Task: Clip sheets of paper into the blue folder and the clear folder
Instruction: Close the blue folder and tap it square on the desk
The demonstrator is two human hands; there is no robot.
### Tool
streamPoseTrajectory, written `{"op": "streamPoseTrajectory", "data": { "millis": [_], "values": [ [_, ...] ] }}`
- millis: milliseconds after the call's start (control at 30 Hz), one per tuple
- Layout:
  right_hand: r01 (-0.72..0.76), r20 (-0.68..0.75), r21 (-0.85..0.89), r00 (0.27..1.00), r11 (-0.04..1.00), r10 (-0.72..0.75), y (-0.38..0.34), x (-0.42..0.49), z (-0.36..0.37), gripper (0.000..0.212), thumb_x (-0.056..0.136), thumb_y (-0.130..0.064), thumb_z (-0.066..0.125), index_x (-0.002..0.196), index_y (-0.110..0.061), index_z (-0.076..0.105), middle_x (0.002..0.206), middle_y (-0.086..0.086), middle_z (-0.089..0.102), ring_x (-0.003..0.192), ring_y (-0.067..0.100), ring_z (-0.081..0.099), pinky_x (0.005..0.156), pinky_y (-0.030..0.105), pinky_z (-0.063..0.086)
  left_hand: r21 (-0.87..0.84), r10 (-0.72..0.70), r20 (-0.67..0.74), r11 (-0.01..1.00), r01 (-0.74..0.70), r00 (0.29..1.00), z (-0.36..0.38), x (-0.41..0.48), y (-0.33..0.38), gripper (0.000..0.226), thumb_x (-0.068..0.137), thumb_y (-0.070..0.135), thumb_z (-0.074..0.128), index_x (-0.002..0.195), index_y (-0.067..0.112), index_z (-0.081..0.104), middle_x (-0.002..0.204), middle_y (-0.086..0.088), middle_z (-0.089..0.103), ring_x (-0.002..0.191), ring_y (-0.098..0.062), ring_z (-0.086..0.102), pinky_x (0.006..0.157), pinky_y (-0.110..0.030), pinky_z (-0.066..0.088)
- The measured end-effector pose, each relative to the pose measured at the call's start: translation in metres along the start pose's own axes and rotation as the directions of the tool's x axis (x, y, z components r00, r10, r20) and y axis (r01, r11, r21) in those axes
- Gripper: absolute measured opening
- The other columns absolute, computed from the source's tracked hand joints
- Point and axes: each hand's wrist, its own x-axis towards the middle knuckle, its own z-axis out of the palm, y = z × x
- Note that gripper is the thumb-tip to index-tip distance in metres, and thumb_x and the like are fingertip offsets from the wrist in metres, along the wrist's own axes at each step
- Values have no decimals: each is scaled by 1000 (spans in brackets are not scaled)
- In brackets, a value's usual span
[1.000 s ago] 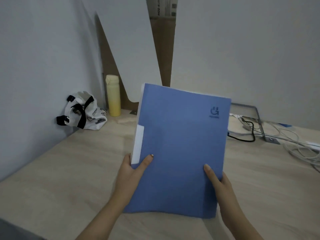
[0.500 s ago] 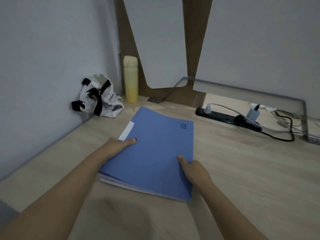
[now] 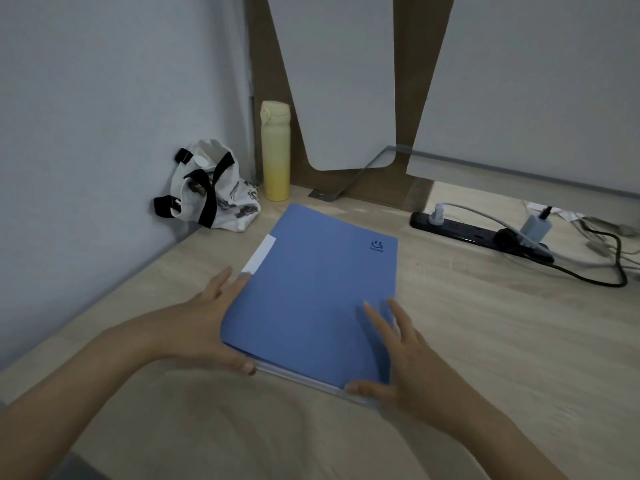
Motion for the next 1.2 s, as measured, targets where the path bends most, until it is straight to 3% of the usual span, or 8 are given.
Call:
{"op": "streamPoseTrajectory", "data": {
  "millis": [100,233,533,667,767,867,1000,1200],
  "values": [
    [48,19,-55,999,997,-47,2,5,18,109,56,-85,32,142,-41,-17,140,-18,-38,146,15,1,114,32,25,181,27,-65,983,-15,998,8,8,-6,133,58,64,73,143,33,-25,156,8,-12,140,-13,26,107,-25,35],
    [36,64,-165,998,986,-26,-2,11,22,109,52,-85,28,128,-38,-33,134,-11,-46,146,20,0,113,33,26,249,55,-107,968,-27,993,6,17,-10,127,62,62,70,145,30,-21,154,7,6,131,-12,36,100,-24,40],
    [-28,-30,-136,999,990,24,-2,68,12,116,47,-86,19,146,-34,-11,154,0,-29,145,24,6,116,36,21,176,27,-64,984,-16,998,-34,78,-22,128,63,51,77,147,27,-15,156,6,11,137,-15,31,108,-26,33],
    [-43,-38,-140,999,989,38,2,94,1,102,70,-76,43,147,-33,-8,155,1,-26,144,26,14,115,36,24,157,8,-55,988,1,998,-49,110,-28,131,61,50,80,148,24,-14,158,5,6,142,-15,22,113,-28,26],
    [-62,-39,-156,998,986,57,4,108,-7,99,74,-72,46,147,-33,-8,155,1,-25,142,26,16,114,37,26,134,3,-62,991,5,998,-56,129,-31,133,57,51,81,149,27,-12,159,5,8,144,-15,20,115,-28,25],
    [-72,-39,-193,997,979,65,4,116,-9,102,69,-78,41,147,-33,-9,155,3,-24,141,27,20,113,36,26,145,-7,-43,989,14,999,-61,139,-31,131,60,49,81,148,29,-13,159,6,9,144,-15,20,112,-26,24],
    [-72,-65,-216,996,974,59,2,113,-8,117,44,-86,12,147,-34,-10,155,2,-24,141,25,20,113,35,26,142,3,-43,990,3,999,-62,139,-35,130,60,49,81,148,31,-14,158,7,12,142,-15,23,109,-25,26],
    [-78,-74,-202,995,976,64,2,113,-8,115,46,-85,16,147,-34,-9,156,1,-24,142,25,17,113,35,25,155,4,-43,988,3,999,-61,140,-35,130,61,49,80,148,30,-15,159,6,10,143,-15,21,110,-24,24]
  ]
}}
